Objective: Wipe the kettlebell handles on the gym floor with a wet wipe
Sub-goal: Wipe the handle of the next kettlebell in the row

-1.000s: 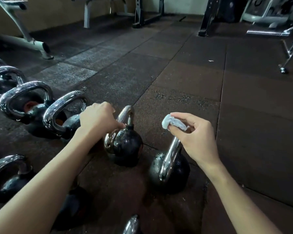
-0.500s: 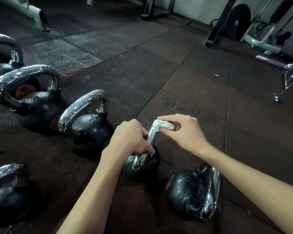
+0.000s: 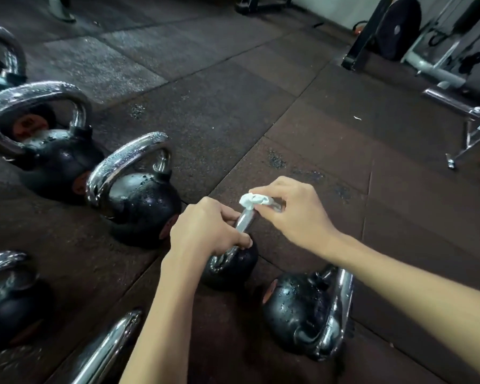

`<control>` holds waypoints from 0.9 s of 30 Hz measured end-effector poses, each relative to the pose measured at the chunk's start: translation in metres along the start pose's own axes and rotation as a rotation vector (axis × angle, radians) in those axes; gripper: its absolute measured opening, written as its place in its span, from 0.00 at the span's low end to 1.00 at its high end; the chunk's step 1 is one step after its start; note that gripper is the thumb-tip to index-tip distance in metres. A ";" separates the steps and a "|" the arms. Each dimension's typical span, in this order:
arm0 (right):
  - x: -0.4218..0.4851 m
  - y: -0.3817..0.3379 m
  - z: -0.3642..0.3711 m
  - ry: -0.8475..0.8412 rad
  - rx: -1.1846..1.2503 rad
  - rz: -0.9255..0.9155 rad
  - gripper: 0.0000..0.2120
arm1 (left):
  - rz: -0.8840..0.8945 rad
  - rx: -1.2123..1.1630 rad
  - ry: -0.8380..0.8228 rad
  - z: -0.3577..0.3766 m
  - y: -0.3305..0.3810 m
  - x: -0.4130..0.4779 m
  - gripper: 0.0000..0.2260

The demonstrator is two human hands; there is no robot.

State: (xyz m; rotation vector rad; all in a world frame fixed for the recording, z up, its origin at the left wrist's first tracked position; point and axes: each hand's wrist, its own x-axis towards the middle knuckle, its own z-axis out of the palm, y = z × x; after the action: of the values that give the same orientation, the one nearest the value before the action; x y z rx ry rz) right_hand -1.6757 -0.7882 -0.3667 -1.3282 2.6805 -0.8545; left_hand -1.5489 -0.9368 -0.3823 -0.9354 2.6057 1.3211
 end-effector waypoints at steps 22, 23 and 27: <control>-0.015 0.016 -0.006 -0.044 0.234 -0.088 0.15 | -0.090 0.178 0.095 0.001 0.018 -0.009 0.14; -0.011 0.017 -0.009 -0.049 0.256 -0.066 0.16 | -0.092 0.218 0.091 -0.001 0.021 -0.009 0.15; 0.002 0.017 -0.010 -0.090 0.310 0.001 0.16 | -0.158 0.354 0.050 -0.009 0.040 -0.003 0.17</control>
State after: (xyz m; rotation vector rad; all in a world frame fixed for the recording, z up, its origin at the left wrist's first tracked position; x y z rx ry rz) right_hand -1.6920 -0.7765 -0.3664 -1.2586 2.3593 -1.1249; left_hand -1.5668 -0.9246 -0.3469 -1.0913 2.6130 0.7744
